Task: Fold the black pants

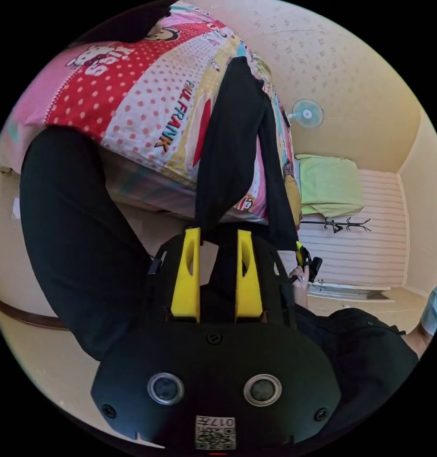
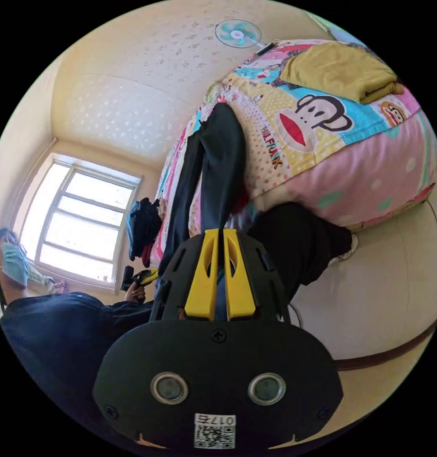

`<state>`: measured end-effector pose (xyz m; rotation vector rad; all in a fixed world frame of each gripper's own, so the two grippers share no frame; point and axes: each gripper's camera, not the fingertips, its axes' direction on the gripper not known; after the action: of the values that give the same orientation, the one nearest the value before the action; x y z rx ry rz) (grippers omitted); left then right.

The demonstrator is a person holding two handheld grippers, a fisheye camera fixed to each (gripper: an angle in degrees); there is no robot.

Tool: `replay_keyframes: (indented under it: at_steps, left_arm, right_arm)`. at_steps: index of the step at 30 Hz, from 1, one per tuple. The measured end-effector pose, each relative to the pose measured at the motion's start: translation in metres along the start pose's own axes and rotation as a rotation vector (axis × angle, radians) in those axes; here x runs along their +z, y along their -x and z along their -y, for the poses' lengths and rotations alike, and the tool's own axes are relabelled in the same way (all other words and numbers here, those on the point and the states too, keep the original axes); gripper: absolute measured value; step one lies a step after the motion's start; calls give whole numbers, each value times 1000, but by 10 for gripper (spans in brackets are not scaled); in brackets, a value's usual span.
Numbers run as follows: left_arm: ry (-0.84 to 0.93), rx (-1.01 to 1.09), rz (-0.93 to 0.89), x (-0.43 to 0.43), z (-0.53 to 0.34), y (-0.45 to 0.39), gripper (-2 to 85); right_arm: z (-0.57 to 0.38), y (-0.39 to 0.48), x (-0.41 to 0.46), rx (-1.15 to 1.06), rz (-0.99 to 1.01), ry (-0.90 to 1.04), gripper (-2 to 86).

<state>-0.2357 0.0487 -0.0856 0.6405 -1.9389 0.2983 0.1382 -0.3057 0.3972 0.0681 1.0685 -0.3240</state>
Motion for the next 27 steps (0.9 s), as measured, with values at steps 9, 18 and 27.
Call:
replay_keyframes:
  at_steps: [9, 18, 27]
  left_arm:
    - [22, 544, -39, -3, 31, -157, 159]
    - [258, 449, -88, 89, 55, -135, 17]
    - [216, 495, -83, 77, 7, -103, -7]
  right_arm:
    - [39, 129, 77, -451, 141, 272, 23]
    - [-1, 141, 157, -431, 227, 424, 30]
    - [105, 42, 139, -302, 53, 682, 79]
